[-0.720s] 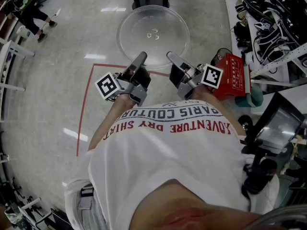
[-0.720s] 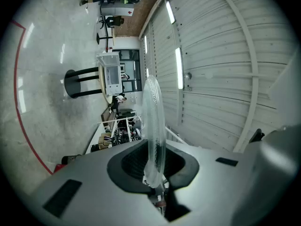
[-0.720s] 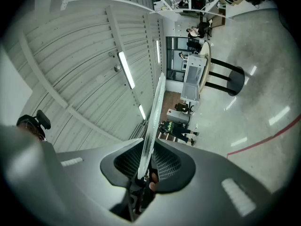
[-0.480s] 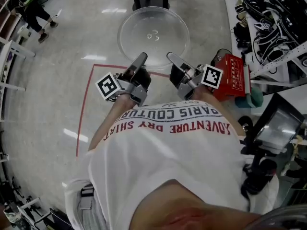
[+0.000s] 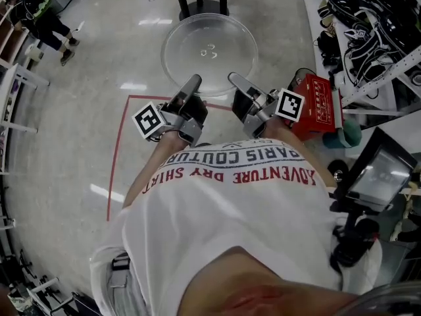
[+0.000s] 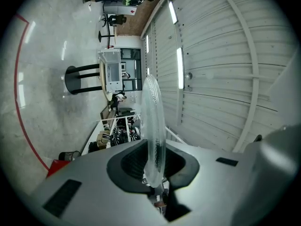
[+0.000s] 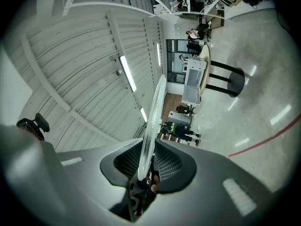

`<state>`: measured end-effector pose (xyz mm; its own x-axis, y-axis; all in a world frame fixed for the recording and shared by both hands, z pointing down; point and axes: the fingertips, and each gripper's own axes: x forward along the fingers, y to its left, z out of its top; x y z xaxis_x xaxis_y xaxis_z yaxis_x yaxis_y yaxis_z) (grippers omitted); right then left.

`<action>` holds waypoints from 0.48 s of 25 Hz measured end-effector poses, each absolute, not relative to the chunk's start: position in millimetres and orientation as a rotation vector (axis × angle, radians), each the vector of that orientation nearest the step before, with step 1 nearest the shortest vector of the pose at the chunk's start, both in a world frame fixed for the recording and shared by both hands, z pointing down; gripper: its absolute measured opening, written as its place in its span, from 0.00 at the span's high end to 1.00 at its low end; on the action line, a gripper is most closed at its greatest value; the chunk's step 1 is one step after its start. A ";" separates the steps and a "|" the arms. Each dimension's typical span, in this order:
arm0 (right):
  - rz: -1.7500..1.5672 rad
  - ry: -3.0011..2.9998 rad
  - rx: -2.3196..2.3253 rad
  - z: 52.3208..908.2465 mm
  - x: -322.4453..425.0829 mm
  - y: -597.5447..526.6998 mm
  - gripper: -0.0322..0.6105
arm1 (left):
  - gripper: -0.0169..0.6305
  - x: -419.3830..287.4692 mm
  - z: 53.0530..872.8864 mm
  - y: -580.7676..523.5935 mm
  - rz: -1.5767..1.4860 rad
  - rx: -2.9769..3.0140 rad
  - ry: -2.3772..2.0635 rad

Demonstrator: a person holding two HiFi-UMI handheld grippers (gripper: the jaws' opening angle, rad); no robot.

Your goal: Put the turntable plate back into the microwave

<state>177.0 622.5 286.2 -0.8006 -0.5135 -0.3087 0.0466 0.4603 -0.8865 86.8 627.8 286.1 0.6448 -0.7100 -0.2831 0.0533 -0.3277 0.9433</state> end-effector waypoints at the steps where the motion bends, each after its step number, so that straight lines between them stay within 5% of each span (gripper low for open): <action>1: -1.338 2.158 -0.389 286.5 177.4 622.7 0.88 | 0.91 87.0 286.5 627.6 -0.848 1.746 -0.531; 12: -1.398 2.143 -0.361 320.6 185.2 581.6 0.88 | 0.91 95.4 319.9 590.1 -0.863 1.710 -0.573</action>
<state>185.2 581.6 320.6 -0.8124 -0.5005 -0.2991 0.0721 0.4228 -0.9034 95.4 590.1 319.9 0.6202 -0.7395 -0.2617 0.0454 -0.2991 0.9531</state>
